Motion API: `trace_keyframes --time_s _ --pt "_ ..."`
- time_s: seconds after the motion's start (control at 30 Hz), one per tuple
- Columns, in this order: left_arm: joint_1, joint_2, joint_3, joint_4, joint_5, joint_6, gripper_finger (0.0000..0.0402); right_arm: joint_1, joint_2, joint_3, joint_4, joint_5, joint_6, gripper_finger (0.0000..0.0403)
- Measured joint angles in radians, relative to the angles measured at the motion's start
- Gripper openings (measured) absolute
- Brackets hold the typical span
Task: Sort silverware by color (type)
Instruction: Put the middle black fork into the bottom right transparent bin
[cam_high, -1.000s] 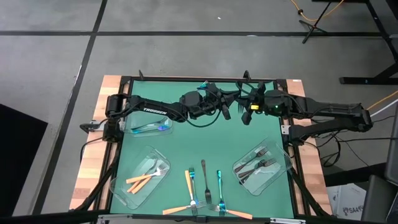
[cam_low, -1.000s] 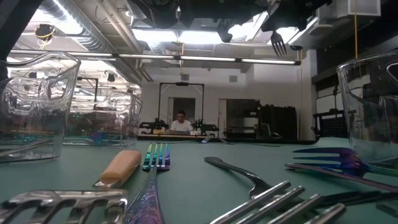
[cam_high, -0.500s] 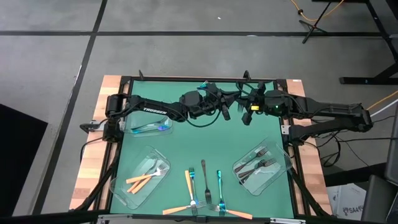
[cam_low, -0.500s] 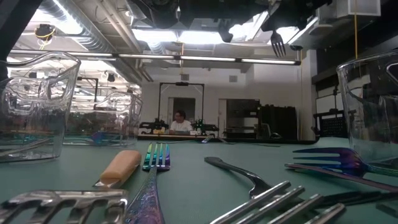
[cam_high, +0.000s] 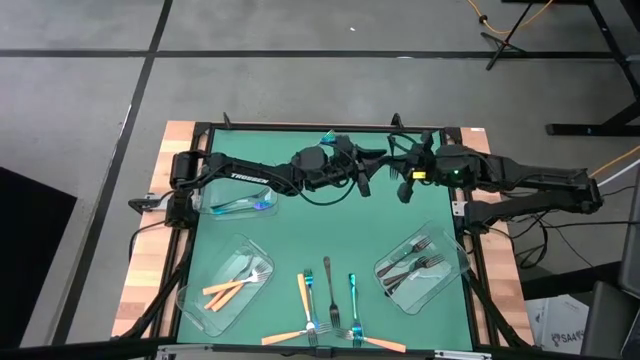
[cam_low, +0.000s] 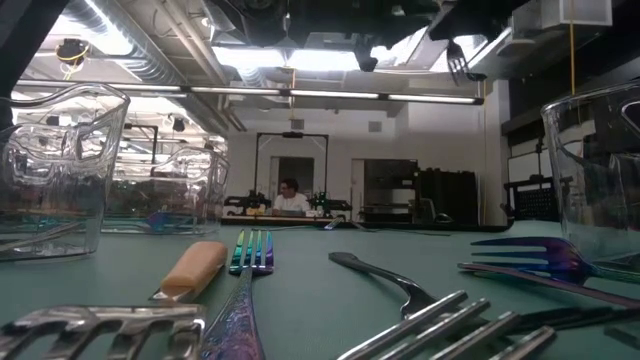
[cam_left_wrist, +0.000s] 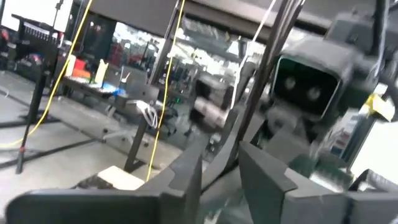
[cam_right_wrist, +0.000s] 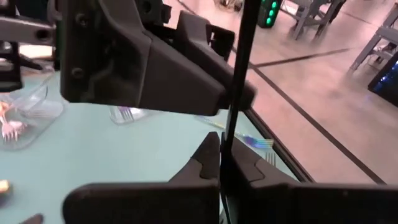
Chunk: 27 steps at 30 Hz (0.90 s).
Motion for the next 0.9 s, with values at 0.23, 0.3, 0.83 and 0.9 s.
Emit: trace_keyframes --time_s 0.23,0.3,0.83,0.9 --pt "-0.002 0.0 0.0 -0.145 0.003 0.0 0.0117 0.0 -0.078 0.001 -0.077 0.006 0.001 0.0001" --pt "-0.003 0.0 0.0 -0.192 0.002 0.003 0.0117 0.0 -0.099 0.0 -0.125 0.005 0.0 0.0001" --pt "-0.003 0.0 0.0 -0.527 0.003 0.008 0.0108 0.0 -0.128 0.0 -0.311 -0.427 0.064 0.0" --pt "-0.007 0.0 0.0 -0.541 0.002 0.008 0.0108 0.012 -0.12 0.0 -0.316 -0.47 0.075 0.0"
